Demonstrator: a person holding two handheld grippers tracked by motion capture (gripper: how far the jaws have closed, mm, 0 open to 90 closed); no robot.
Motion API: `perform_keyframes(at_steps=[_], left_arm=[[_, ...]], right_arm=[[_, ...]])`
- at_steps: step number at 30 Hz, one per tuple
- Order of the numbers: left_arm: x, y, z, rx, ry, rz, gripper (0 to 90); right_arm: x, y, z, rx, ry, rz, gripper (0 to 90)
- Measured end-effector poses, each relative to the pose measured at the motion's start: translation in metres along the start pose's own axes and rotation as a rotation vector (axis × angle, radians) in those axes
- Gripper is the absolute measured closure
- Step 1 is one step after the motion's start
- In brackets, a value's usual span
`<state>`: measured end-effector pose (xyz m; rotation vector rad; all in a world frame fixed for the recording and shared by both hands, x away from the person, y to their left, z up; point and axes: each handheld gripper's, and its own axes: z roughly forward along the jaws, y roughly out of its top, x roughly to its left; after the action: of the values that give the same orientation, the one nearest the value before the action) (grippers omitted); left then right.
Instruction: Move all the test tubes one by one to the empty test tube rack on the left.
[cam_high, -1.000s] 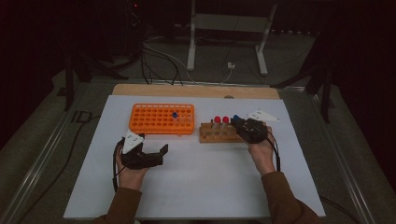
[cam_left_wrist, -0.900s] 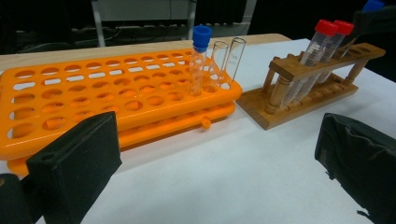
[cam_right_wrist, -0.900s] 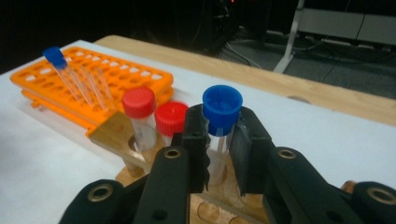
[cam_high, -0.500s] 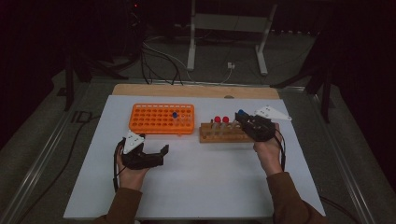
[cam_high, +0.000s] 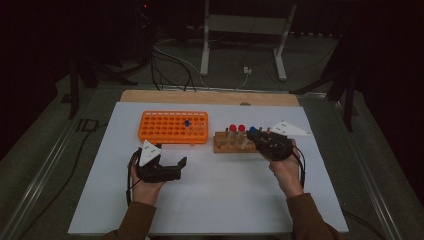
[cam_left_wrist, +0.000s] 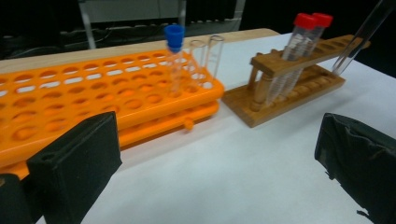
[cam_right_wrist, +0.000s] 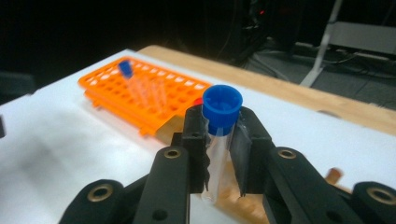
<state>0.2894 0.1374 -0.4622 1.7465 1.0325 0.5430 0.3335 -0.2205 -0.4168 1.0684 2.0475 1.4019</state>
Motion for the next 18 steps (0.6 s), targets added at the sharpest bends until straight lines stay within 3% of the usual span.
perform_keyframes(at_steps=[5,18], left_arm=[[-0.013,0.008,0.007,0.004,-0.035,0.041,2.5],[-0.051,0.025,0.034,0.024,-0.124,0.118,10.5]], right_arm=[[0.013,-0.005,0.006,0.037,0.047,-0.012,77.1],[0.048,-0.001,0.016,0.071,0.144,-0.048,77.0]])
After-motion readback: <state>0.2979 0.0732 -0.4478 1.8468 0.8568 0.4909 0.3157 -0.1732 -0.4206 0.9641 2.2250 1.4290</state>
